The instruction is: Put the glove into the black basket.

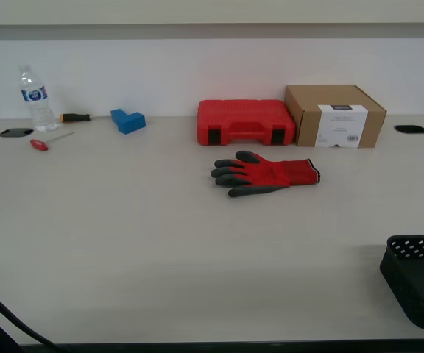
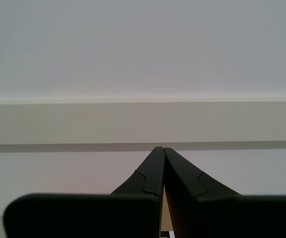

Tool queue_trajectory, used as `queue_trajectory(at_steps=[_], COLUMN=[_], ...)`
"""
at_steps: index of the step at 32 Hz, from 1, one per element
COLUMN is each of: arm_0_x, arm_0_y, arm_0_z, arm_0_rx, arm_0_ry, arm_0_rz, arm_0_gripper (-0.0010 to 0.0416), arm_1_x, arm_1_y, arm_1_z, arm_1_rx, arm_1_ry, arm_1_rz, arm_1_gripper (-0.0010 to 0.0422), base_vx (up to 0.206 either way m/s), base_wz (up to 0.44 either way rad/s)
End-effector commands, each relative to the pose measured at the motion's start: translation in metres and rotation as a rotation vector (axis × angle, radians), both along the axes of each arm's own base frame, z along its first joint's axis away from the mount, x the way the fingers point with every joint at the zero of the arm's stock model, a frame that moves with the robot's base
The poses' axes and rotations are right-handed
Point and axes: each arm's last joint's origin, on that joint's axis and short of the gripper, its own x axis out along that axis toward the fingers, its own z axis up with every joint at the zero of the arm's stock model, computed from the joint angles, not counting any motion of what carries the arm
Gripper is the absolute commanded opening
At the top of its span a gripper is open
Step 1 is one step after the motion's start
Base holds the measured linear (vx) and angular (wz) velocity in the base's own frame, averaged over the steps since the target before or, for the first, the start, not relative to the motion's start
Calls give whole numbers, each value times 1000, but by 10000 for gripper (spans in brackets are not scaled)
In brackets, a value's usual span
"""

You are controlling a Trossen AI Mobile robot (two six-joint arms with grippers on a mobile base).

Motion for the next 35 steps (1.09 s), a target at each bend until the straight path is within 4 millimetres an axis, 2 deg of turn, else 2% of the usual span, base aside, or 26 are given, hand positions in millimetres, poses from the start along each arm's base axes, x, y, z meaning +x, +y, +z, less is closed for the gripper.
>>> queue_trajectory(at_steps=[1, 35], arm_0_x=[0, 0], arm_0_y=[0, 0], arm_0_z=[0, 2], arm_0_rx=[0, 0], arm_0_ry=[-3, -21], arm_0_rz=[0, 1], arm_0_gripper=[1, 1], arm_1_x=[0, 0], arm_1_y=[0, 0], arm_1_z=[0, 0], arm_1_rx=[0, 0], arm_1_ry=[-3, -3], arm_1_rz=[1, 1], arm_1_gripper=[0, 0], base_vx=[0, 0], base_wz=[0, 0])
